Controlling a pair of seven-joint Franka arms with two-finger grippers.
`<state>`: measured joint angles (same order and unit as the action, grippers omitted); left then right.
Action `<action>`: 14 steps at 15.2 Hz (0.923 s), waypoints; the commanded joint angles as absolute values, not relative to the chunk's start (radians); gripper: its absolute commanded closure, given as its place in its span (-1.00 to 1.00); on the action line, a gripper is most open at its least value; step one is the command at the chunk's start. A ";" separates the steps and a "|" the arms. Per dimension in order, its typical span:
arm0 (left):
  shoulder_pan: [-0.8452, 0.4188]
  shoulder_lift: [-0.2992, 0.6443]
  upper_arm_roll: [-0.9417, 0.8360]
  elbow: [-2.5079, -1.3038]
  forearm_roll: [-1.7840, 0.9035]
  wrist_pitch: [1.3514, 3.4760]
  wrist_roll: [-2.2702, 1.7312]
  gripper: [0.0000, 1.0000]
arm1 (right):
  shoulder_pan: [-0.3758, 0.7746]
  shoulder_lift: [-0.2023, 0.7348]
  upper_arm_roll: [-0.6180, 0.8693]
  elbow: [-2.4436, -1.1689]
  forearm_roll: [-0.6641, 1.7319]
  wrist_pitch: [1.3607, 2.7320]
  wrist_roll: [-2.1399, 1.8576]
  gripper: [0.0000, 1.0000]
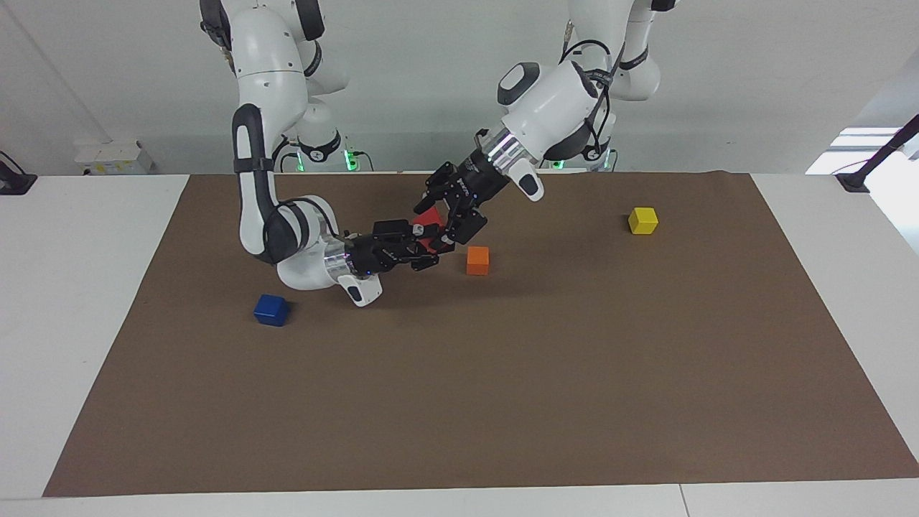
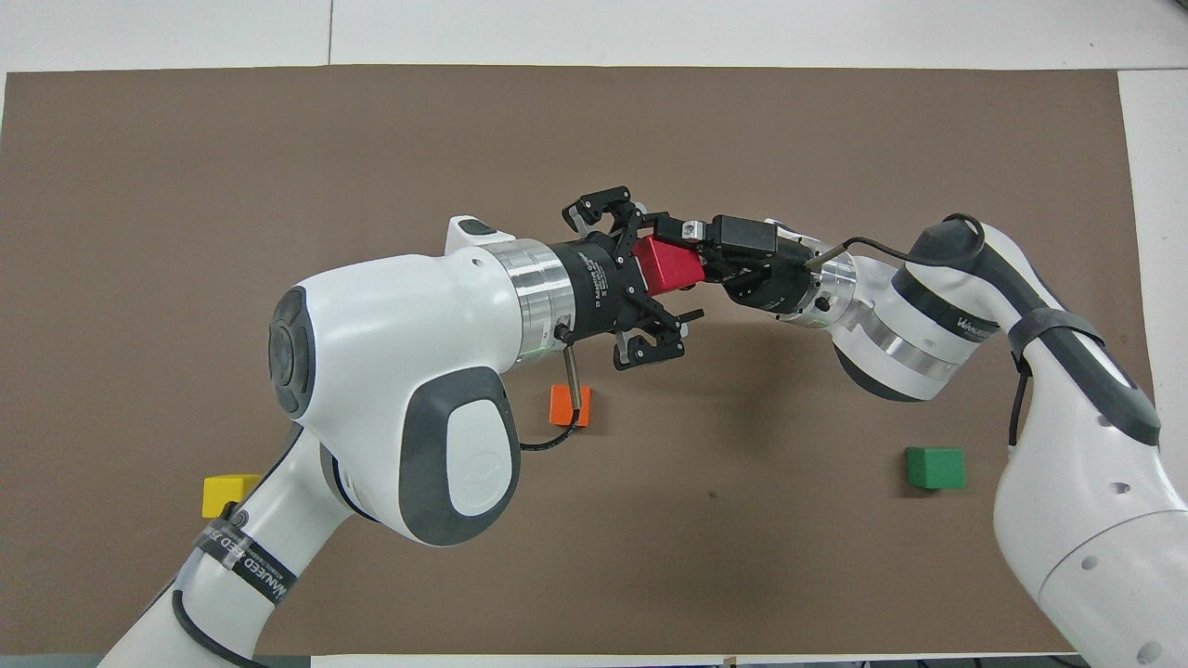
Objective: Transfer red block to right arm and stack on blue block
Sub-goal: 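Close the right gripper on the red cube held by the left gripper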
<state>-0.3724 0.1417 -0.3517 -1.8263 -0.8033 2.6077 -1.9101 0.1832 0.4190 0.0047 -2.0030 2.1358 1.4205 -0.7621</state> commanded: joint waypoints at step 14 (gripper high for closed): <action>-0.025 -0.032 -0.331 -1.927 -0.798 2.209 -1.701 -1.00 | 0.190 0.281 0.002 -1.991 1.967 1.688 -0.674 1.00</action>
